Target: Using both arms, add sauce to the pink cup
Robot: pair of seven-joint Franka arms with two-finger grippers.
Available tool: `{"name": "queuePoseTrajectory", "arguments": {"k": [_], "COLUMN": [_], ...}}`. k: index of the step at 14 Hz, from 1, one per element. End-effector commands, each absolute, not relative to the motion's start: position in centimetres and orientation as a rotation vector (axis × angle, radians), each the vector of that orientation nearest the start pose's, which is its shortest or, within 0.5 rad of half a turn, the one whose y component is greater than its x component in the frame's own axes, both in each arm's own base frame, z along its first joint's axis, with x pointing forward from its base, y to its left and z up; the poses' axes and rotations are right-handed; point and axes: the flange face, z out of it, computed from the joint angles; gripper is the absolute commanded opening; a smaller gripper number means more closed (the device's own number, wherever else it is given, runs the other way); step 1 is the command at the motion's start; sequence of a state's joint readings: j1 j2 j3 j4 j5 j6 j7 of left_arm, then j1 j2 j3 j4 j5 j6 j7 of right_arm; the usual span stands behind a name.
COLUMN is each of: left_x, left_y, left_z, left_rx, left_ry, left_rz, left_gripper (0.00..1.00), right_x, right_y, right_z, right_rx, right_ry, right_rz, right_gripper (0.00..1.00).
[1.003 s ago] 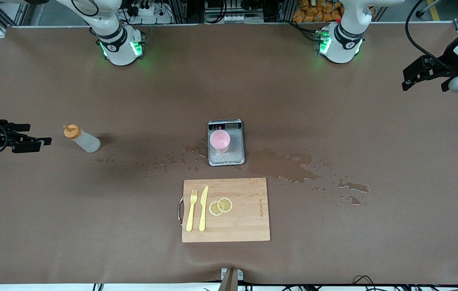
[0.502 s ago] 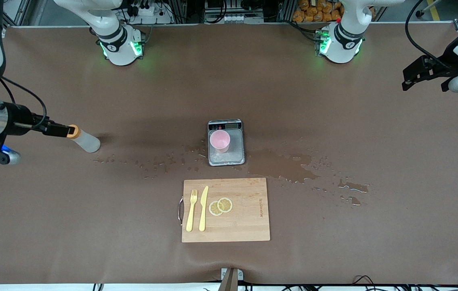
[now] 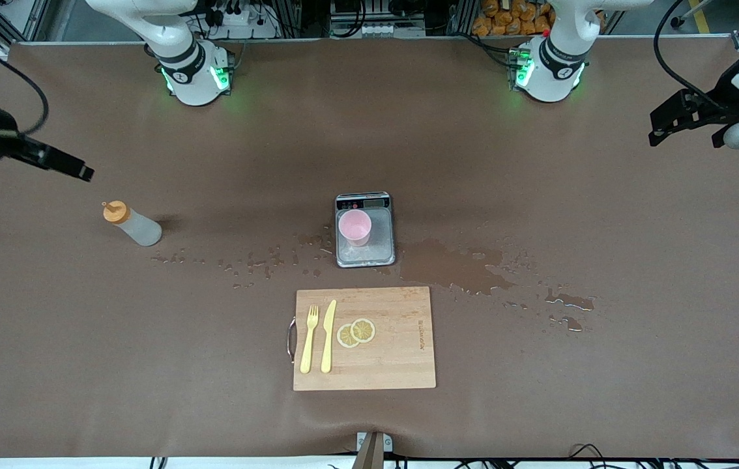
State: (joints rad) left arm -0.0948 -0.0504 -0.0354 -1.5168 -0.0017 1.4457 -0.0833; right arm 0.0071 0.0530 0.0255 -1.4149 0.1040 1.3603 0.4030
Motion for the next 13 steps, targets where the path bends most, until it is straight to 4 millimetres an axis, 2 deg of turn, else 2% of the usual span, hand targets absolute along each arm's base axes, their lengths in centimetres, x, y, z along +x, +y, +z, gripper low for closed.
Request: {"name": "queuePoseTrajectory", "arguments": {"k": [1, 2, 3, 5, 11, 13], "left_x": [52.0, 52.1, 52.1, 52.1, 52.1, 52.1], "left_y": [-6.9, -6.8, -6.9, -6.7, -6.8, -6.8], "left_z": [67.1, 67.1, 67.1, 67.1, 67.0, 67.1], "left_rx": [-3.144, -3.145, -3.147, -3.144, -3.143, -3.142], "left_ry": [0.079, 0.074, 0.075, 0.079, 0.105, 0.105], "left_rz": [0.037, 0.037, 0.038, 0.037, 0.039, 0.037], "left_gripper": [1.00, 1.00, 1.00, 1.00, 1.00, 1.00], "right_x": [53.2, 52.6, 52.5, 53.4, 54.6, 54.6], "right_y": [1.2, 0.8, 0.2, -0.3, 0.7, 2.1], "right_z": [66.8, 68.2, 68.7, 68.3, 67.5, 67.5], "right_rx": [-3.019, -3.014, -3.016, -3.024, -3.092, -3.164], "right_ry": [0.556, 0.555, 0.530, 0.508, 0.471, 0.404], "right_rz": [0.091, 0.025, -0.001, -0.056, -0.111, -0.129], "right_gripper": [1.00, 1.00, 1.00, 1.00, 1.00, 1.00]}}
